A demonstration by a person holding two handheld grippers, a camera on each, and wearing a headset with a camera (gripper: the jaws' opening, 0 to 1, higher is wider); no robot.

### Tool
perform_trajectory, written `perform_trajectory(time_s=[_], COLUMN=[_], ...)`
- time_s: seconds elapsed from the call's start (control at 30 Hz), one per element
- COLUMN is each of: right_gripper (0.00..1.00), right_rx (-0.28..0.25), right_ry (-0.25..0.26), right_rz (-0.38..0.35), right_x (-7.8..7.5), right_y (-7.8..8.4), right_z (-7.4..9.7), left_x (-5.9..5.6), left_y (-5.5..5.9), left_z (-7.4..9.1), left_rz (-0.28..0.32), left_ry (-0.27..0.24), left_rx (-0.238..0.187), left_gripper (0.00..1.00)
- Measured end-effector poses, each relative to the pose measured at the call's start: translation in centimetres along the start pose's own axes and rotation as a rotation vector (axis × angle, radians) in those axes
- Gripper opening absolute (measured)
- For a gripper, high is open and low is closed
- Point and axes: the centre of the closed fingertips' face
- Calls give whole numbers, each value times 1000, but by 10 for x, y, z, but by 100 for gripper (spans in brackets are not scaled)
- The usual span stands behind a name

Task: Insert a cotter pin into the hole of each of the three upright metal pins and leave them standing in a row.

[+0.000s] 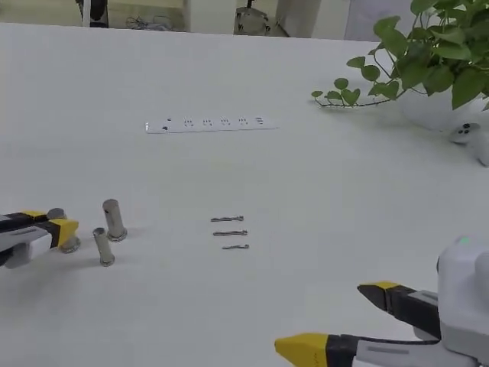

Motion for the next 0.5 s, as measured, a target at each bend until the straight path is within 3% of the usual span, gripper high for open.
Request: perform_trajectory(time_s=[0.2, 0.5], right_gripper=[89, 89], right_rx=[-15, -38], right_ry=[-4, -7], right_rz=[1, 17], right_x=[2, 5], right_y=[-3, -6], right_z=[1, 6], left_x=[8, 9], left_y=[6, -2], left_z=[11, 39], left_rz=[-39, -27], left_ry=[-48, -69], left_rx=[26, -14], left_gripper=[9, 9])
Point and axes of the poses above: the centre of the closed fingertips' face, and the gripper's own axes: z roughly backward along the fingers, x roughly to its left, y roughly out of its underside, and after that the axes turned 7 degrees about x, right-handed
